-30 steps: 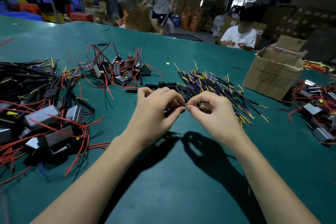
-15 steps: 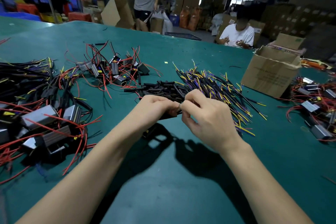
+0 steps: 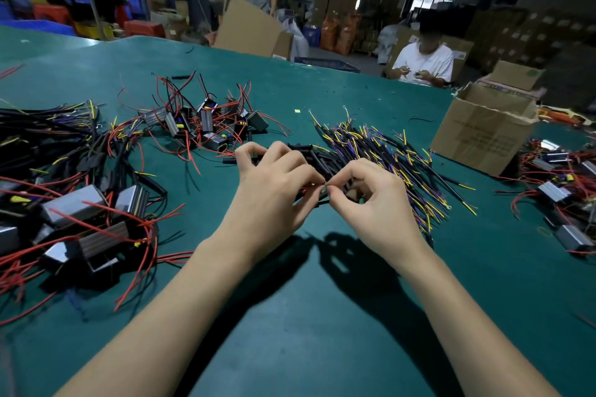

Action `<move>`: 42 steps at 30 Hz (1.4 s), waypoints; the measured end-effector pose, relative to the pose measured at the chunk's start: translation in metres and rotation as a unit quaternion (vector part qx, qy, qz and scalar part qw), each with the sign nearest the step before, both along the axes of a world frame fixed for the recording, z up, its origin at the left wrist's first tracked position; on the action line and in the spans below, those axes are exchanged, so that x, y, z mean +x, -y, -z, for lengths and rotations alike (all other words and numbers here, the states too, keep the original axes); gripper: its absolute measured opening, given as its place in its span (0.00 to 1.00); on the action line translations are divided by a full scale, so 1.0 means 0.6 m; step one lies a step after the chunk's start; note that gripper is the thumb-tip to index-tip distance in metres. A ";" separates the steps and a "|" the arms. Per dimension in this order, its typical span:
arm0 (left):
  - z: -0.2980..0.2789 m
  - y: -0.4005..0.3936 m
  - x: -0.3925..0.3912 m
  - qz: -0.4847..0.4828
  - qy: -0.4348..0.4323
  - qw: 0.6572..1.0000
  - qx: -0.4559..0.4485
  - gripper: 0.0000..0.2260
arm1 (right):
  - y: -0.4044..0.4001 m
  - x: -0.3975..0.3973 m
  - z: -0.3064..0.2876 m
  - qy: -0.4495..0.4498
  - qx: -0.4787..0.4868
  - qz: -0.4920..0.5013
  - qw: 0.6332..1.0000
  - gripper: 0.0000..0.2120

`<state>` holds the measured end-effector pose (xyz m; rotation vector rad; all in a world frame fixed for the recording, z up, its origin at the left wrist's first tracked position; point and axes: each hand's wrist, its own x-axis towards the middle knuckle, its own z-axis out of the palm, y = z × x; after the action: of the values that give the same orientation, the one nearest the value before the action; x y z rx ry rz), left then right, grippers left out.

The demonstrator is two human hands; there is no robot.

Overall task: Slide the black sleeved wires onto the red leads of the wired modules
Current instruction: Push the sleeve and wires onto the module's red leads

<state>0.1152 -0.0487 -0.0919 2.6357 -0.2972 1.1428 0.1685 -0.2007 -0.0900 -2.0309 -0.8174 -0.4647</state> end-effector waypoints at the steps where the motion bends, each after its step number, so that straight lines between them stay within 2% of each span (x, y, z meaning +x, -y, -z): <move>1: 0.001 0.001 0.000 -0.008 0.003 1.000 0.010 0.03 | 0.002 -0.001 -0.001 0.023 -0.017 0.006 1.000 0.03; 3: 0.000 0.007 -0.001 -0.017 -0.015 1.000 -0.006 0.04 | 0.005 -0.003 -0.001 0.115 -0.072 0.035 0.990 0.03; 4: -0.002 0.012 -0.002 -0.017 -0.034 0.998 -0.044 0.05 | 0.004 -0.004 0.000 0.191 -0.108 0.061 0.974 0.03; 6: -0.004 0.017 0.002 -0.009 -0.091 0.980 -0.179 0.06 | 0.000 -0.005 0.003 0.340 -0.165 0.113 0.919 0.06; 7: -0.005 0.016 0.005 0.008 -0.128 0.959 -0.254 0.08 | -0.001 -0.004 0.005 0.376 -0.173 0.125 0.902 0.06; 8: -0.006 0.015 0.008 0.033 -0.162 0.934 -0.317 0.08 | -0.001 -0.003 0.006 0.377 -0.169 0.124 0.902 0.07; 9: -0.006 0.012 0.010 0.050 -0.180 0.918 -0.349 0.08 | -0.001 -0.001 0.007 0.344 -0.159 0.111 0.919 0.06; 10: -0.005 0.009 0.011 0.053 -0.181 0.918 -0.349 0.07 | 0.000 0.000 0.008 0.281 -0.144 0.084 0.945 0.04; 12: 0.004 0.007 0.012 0.018 -0.139 0.951 -0.276 0.06 | 0.004 0.004 0.007 0.104 -0.083 0.011 0.991 0.03; 15: 0.010 0.010 0.009 0.007 -0.060 0.982 -0.177 0.03 | 0.007 0.010 0.003 -0.080 0.010 -0.047 0.996 0.06; 18: 0.011 0.008 0.008 0.012 -0.036 0.991 -0.131 0.03 | 0.008 0.013 -0.002 -0.147 0.031 -0.074 0.986 0.06; 22: 0.009 0.008 0.004 0.020 -0.021 0.995 -0.097 0.03 | 0.011 0.014 -0.003 -0.171 0.034 -0.080 0.981 0.07; 25: 0.010 0.008 0.004 0.012 -0.021 0.997 -0.079 0.04 | 0.013 0.014 -0.001 -0.116 -0.001 -0.060 0.991 0.07; 28: 0.014 0.010 0.005 -0.001 -0.034 0.996 -0.080 0.05 | 0.015 0.013 0.006 0.005 -0.090 -0.035 0.995 0.05; 31: 0.018 0.012 0.008 -0.012 -0.046 0.992 -0.119 0.05 | 0.014 0.012 0.015 0.147 -0.191 0.022 0.970 0.04; 35: 0.018 0.016 0.009 -0.003 -0.085 0.978 -0.189 0.05 | 0.009 0.007 0.012 0.265 -0.225 0.061 0.936 0.04; 37: 0.012 0.015 0.010 0.017 -0.148 0.951 -0.271 0.06 | 0.006 0.006 0.009 0.326 -0.241 0.082 0.911 0.07; 40: -0.003 0.007 0.010 0.096 -0.258 0.846 -0.456 0.07 | -0.001 0.002 0.007 0.365 -0.243 0.096 0.894 0.10; 41: -0.006 0.006 0.009 0.103 -0.267 0.830 -0.478 0.07 | -0.002 0.000 0.008 0.353 -0.228 0.093 0.903 0.09; 42: -0.005 0.005 0.009 0.095 -0.260 0.844 -0.460 0.07 | -0.002 -0.001 0.009 0.328 -0.209 0.087 0.917 0.07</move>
<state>0.1205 -0.0519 -0.0888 1.8595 0.0954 0.3046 0.1681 -0.1993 -0.0954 -2.3776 -1.2159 -1.2028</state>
